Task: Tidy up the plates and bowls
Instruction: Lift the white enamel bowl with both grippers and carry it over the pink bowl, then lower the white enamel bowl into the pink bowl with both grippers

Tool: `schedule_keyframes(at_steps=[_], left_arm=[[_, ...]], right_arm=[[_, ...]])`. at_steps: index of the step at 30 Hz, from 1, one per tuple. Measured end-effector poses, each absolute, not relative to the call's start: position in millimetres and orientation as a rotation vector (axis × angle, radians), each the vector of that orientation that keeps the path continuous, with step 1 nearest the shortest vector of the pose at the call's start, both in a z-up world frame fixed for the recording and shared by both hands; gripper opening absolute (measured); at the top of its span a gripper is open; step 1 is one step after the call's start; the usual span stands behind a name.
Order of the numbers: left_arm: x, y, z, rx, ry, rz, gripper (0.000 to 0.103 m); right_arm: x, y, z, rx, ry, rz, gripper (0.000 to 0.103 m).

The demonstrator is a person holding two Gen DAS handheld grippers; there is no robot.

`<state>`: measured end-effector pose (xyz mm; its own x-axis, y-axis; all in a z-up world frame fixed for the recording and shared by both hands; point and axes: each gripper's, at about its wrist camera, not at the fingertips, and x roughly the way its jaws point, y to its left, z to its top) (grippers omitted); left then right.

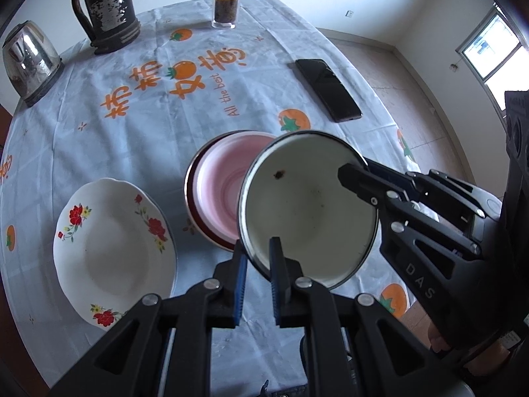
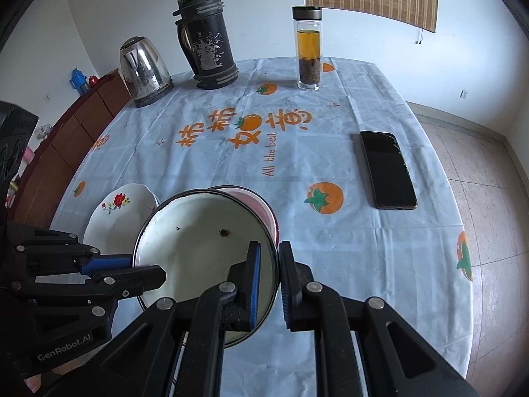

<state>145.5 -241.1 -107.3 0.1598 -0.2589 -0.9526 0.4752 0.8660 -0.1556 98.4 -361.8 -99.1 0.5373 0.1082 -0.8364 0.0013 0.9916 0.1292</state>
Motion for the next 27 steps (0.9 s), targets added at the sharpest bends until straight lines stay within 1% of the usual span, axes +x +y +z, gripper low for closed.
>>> schedule_keyframes(at_steps=[27], left_arm=[[170.4, -224.6, -126.6, 0.116, 1.362, -0.486, 0.010]], right_arm=[[130.5, -343.3, -117.5, 0.073, 1.047, 0.098, 0.012]])
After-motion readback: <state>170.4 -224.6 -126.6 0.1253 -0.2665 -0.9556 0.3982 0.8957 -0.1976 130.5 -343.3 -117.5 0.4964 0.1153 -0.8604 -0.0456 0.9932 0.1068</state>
